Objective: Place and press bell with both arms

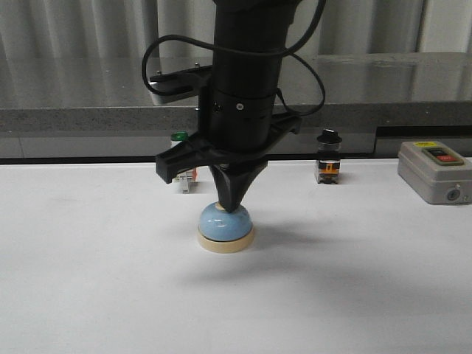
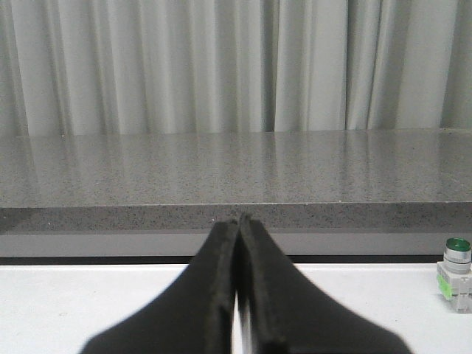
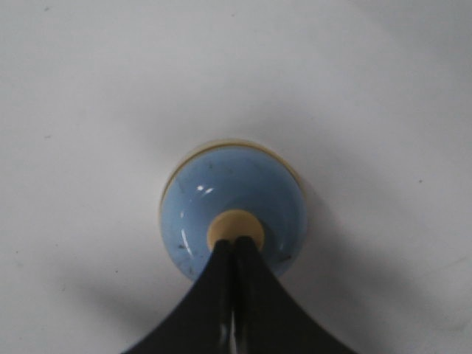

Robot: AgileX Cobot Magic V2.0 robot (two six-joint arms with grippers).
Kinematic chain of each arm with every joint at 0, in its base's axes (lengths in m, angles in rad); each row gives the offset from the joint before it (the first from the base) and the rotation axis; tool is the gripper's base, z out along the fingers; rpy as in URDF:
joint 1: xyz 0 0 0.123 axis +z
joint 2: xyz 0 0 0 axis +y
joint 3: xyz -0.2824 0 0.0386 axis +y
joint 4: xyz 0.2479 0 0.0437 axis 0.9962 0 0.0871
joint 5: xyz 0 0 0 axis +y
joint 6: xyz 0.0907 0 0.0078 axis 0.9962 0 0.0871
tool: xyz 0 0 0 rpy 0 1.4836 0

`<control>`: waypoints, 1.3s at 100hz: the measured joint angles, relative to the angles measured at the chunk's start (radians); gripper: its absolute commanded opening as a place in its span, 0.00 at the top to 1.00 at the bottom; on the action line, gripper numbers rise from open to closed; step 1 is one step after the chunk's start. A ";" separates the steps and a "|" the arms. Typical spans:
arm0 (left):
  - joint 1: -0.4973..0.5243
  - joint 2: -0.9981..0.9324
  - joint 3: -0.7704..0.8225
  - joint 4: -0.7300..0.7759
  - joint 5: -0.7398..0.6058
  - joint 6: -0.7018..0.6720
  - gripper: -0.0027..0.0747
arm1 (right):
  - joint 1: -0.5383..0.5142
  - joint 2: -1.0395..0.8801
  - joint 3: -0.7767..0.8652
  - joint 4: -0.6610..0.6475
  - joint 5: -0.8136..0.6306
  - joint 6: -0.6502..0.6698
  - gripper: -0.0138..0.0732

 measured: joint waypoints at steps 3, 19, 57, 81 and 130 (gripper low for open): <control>0.000 0.000 0.000 0.000 0.000 0.000 0.99 | -0.002 -0.009 0.000 0.000 0.002 0.000 0.91; 0.000 0.000 0.000 0.000 0.000 0.000 0.99 | -0.038 -0.089 0.000 0.002 0.016 0.000 0.91; 0.000 0.000 0.000 0.000 0.000 0.000 0.99 | -0.277 -0.273 0.090 0.002 0.087 0.021 0.91; 0.000 0.000 0.000 0.000 0.000 0.000 0.99 | -0.465 -0.402 0.226 0.002 0.091 0.026 0.91; 0.000 0.000 0.000 0.000 0.000 0.000 0.99 | -0.665 -0.749 0.581 0.002 0.037 0.033 0.91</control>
